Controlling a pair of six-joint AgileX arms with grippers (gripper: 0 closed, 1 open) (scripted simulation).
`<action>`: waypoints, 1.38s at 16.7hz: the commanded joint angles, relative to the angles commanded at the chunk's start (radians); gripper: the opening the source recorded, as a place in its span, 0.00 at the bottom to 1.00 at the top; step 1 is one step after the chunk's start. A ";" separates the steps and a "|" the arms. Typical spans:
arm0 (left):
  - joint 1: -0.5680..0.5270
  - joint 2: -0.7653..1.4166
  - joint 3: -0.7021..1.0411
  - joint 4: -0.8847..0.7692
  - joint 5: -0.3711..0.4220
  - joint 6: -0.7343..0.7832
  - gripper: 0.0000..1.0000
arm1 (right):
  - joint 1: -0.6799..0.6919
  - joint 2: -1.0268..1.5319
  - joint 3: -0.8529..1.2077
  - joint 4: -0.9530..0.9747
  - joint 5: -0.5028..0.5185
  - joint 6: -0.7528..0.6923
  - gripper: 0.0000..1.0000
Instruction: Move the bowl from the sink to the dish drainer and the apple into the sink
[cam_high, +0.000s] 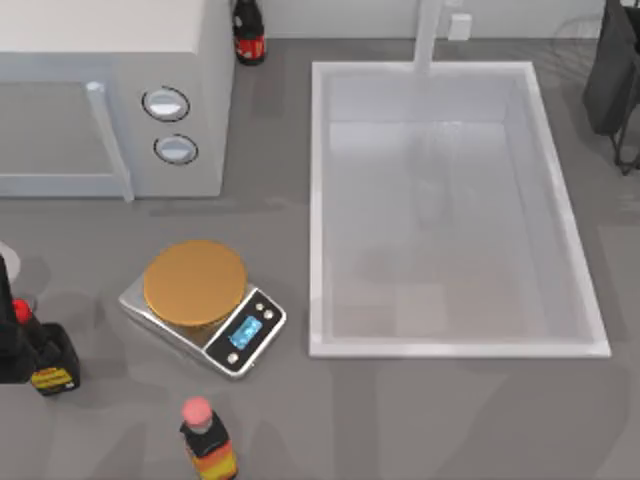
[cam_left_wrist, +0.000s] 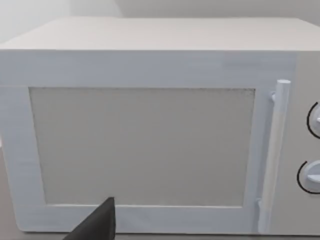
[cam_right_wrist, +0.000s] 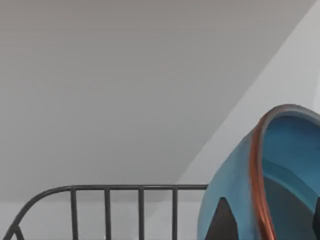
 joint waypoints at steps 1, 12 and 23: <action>0.000 0.000 0.000 0.000 0.000 0.000 1.00 | 0.000 0.000 0.000 0.000 0.000 0.000 0.68; 0.000 0.000 0.000 0.000 0.000 0.000 1.00 | 0.000 0.000 0.000 0.000 0.000 0.000 1.00; 0.000 0.000 0.000 0.000 0.000 0.000 1.00 | 0.056 -0.361 -0.184 -0.155 0.052 -0.003 1.00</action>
